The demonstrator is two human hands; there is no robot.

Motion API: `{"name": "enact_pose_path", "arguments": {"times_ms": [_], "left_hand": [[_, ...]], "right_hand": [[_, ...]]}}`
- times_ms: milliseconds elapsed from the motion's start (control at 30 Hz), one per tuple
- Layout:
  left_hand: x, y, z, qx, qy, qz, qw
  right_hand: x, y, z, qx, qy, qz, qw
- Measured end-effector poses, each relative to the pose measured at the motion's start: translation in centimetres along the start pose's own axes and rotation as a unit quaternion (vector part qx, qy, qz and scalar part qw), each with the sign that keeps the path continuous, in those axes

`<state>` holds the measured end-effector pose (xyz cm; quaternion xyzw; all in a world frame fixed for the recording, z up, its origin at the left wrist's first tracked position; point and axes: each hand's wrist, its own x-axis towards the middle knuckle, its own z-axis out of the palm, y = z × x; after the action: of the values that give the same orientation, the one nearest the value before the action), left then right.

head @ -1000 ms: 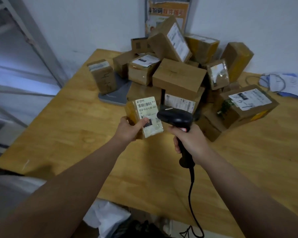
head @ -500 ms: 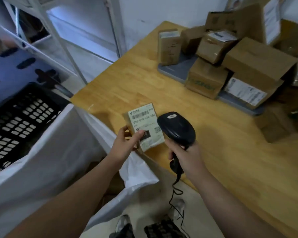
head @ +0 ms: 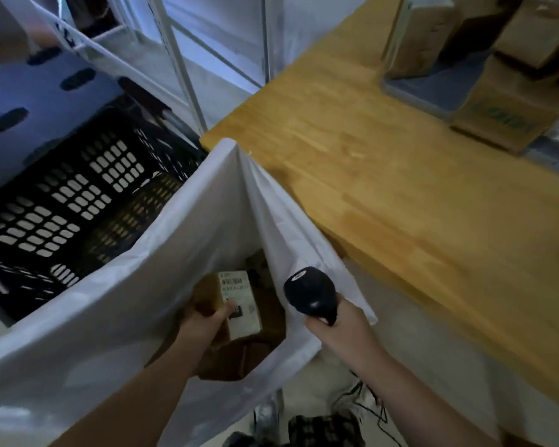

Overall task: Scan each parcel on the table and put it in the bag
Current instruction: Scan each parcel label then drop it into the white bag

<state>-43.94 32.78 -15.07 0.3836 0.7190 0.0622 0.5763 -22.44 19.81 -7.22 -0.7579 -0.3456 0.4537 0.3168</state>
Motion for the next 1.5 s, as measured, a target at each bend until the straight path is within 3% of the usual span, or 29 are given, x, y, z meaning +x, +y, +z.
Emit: {"name": "enact_pose_path", "arguments": {"times_ms": [100, 267, 567, 733, 867, 967, 1067, 1233, 1500], "left_hand": [[3.7, 0.4, 1.4, -0.034, 0.006, -0.051, 0.998], [10.0, 1.6, 5.2, -0.113, -0.057, -0.097, 0.987], [19.1, -2.1, 8.8, 0.056, 0.021, 0.000, 0.998], [17.0, -1.6, 7.5, 0.181, 0.019, 0.064, 0.981], [12.1, 1.0, 6.4, 0.219, 0.019, 0.143, 0.965], [7.8, 2.7, 5.6, 0.289, 0.017, 0.209, 0.934], [3.4, 3.7, 4.9, 0.395, 0.024, 0.296, 0.869], [-5.6, 6.6, 5.6, 0.416, 0.029, 0.433, 0.799], [-16.4, 14.2, 12.4, 0.506, -0.012, 0.595, 0.624]], "right_hand": [[2.9, 0.1, 2.3, -0.040, -0.026, 0.017, 0.999], [7.3, 1.8, 5.0, -0.024, -0.001, 0.014, 1.000], [9.9, 7.5, 7.0, -0.058, 0.005, -0.003, 0.998], [9.4, 7.4, 6.6, -0.049, 0.009, 0.015, 0.999], [7.5, 4.8, 5.1, -0.056, 0.030, -0.004, 0.998], [5.0, 2.5, 3.0, -0.039, 0.067, -0.008, 0.997], [1.9, 1.1, -0.2, -0.023, 0.092, 0.024, 0.995], [-3.1, -0.3, -6.9, -0.016, 0.200, 0.058, 0.978], [-10.2, -0.9, -18.0, 0.074, 0.311, 0.085, 0.944]]}}
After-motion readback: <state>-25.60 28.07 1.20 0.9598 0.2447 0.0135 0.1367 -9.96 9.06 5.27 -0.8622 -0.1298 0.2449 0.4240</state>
